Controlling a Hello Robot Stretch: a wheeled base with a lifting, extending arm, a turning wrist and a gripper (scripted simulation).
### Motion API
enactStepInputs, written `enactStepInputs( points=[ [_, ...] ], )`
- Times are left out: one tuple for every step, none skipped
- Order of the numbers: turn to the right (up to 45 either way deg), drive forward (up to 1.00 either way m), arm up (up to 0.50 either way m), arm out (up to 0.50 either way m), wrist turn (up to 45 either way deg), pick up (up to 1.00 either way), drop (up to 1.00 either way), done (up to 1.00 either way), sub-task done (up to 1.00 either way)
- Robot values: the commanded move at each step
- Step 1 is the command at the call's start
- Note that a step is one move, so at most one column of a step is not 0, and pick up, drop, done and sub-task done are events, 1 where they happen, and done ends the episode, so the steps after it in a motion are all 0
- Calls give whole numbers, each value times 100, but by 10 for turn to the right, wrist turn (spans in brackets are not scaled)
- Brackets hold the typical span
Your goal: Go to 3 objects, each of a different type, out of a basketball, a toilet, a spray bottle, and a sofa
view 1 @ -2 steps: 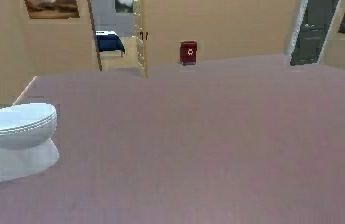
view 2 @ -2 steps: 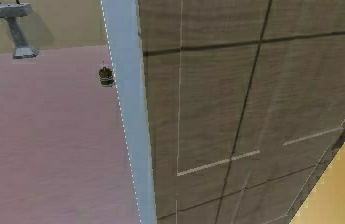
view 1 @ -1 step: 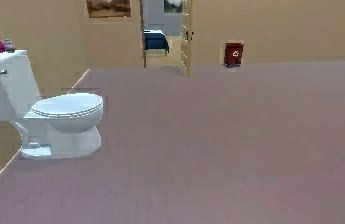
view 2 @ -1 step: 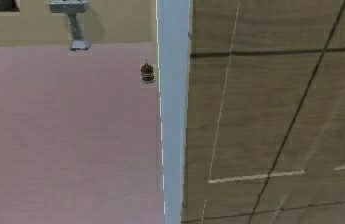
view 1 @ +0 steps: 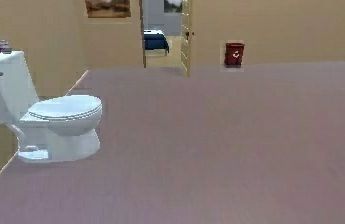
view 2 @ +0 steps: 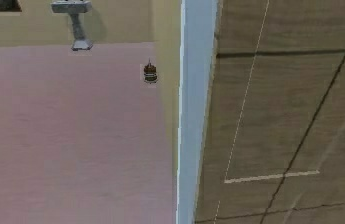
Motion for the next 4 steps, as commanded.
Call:
enactStepInputs(
  points=[
    [90,0,0,0,0,0,0,0,0],
    [0,20,0,0,0,0,0,0,0],
    [240,0,0,0,0,0,0,0,0],
    [0,100,0,0,0,0,0,0,0]
  ],
)
